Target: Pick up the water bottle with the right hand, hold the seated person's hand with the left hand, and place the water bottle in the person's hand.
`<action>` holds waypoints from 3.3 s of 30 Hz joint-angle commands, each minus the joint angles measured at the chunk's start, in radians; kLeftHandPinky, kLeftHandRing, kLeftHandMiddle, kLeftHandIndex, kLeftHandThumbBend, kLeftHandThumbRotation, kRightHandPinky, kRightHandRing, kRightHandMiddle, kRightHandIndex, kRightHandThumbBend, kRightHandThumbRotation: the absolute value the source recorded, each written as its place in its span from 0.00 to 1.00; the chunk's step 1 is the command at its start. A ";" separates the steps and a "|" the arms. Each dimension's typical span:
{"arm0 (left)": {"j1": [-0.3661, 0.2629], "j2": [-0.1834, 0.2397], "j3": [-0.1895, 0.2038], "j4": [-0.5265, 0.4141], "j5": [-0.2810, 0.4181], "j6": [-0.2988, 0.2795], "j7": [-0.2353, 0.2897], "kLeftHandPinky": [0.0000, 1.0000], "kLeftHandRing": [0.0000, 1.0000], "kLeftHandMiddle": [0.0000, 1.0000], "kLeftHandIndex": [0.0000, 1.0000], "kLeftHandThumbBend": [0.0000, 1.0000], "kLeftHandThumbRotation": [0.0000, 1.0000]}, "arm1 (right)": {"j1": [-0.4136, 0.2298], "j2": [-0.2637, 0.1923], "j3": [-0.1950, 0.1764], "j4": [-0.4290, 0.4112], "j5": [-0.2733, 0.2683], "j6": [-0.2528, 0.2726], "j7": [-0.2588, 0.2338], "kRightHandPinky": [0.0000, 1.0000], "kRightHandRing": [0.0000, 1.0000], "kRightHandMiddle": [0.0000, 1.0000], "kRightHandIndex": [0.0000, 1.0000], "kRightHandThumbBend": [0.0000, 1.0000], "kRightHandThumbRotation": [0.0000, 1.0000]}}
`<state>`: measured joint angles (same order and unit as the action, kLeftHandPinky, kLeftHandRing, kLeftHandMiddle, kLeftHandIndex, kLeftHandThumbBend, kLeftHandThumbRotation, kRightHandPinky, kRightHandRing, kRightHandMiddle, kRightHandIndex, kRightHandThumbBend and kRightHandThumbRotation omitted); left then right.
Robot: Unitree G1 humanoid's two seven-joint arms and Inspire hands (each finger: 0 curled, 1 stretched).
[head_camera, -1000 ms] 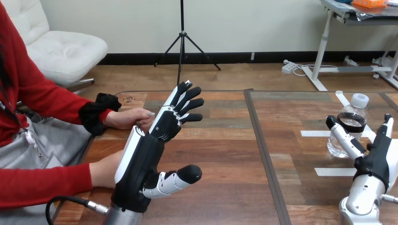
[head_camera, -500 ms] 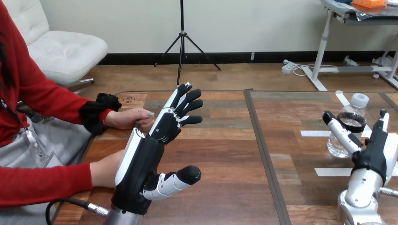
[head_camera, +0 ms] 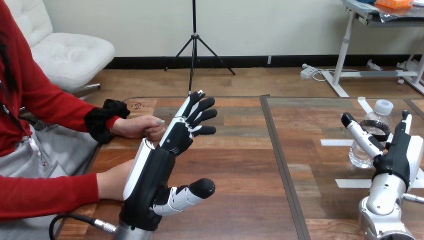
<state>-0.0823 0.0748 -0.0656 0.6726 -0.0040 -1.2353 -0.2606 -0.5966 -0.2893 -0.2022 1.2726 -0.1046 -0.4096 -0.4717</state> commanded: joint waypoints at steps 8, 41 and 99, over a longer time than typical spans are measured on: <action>-0.014 -0.005 -0.021 -0.060 -0.012 -0.001 0.002 0.78 0.88 0.92 0.97 0.88 0.78 | -0.092 -0.040 0.008 0.019 -0.004 0.036 0.014 0.88 1.00 1.00 1.00 1.00 0.46; 0.049 0.011 -0.078 -0.147 -0.080 0.022 -0.033 0.84 0.92 0.95 0.98 0.86 0.76 | -0.104 -0.063 0.013 0.037 -0.010 0.090 0.061 0.85 1.00 1.00 1.00 1.00 0.44; 0.161 0.035 -0.111 -0.301 -0.114 0.098 -0.065 0.82 0.92 0.95 0.96 0.86 0.73 | -0.141 -0.031 -0.062 0.056 0.058 0.081 0.073 0.70 0.77 0.79 0.82 1.00 0.13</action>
<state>0.1112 0.1109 -0.1777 0.4296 -0.1134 -1.1425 -0.3268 -0.6296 -0.3226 -0.2365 1.3394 -0.0698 -0.2890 -0.3863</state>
